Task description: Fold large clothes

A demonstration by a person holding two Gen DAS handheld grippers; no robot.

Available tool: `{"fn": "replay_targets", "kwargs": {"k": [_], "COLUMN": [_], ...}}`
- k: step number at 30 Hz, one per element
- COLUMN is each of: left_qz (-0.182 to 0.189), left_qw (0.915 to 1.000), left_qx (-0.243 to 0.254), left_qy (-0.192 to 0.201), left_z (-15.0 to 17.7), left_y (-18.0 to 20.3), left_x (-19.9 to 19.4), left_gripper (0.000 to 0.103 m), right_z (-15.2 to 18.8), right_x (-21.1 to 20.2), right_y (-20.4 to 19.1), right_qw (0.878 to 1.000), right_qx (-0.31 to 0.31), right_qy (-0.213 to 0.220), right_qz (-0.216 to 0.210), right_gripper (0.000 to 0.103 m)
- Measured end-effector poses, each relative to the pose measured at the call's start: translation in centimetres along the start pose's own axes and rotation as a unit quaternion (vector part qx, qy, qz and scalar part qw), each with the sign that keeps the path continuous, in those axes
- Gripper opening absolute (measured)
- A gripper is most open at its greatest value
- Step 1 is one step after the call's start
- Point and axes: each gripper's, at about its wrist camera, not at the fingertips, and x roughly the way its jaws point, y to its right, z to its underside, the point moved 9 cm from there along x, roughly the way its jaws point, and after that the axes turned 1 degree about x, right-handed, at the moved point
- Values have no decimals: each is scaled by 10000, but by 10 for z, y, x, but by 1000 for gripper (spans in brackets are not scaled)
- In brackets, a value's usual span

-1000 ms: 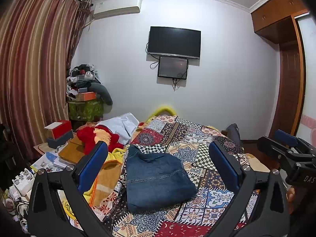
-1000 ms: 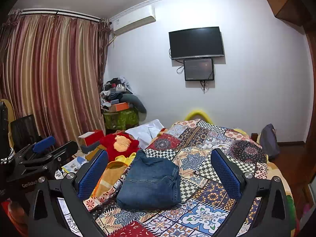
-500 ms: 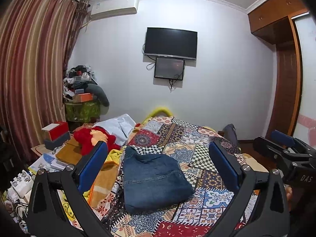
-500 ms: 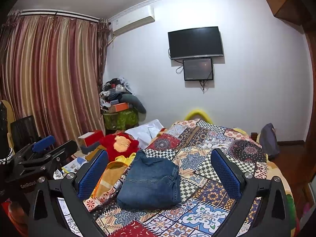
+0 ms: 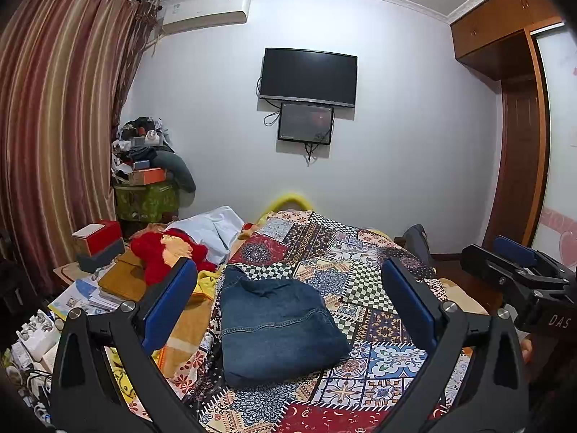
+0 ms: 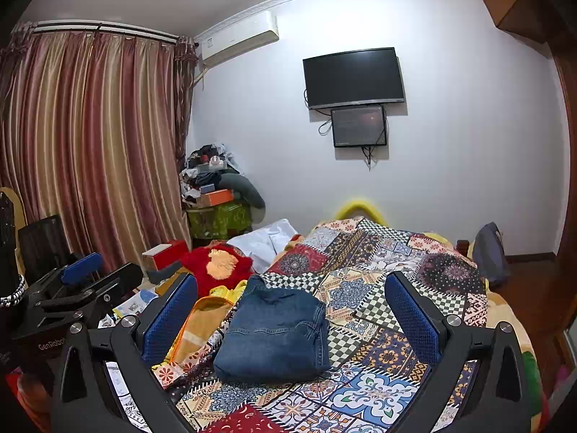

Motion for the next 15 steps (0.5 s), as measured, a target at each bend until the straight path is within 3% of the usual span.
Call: {"fn": "replay_targets", "kwargs": {"k": [15], "left_qz": [60], "left_qw": [9999], "left_qx": [23], "left_qy": [-117], "left_z": [5], "left_y": [-1], "left_x": [8], "left_gripper": [103], "right_z": [2], "right_x": [5], "right_y": [-3], "right_qw": [9999], "right_qx": [113], "right_qy": [-77], "right_qz": [45], "right_gripper": [103]}}
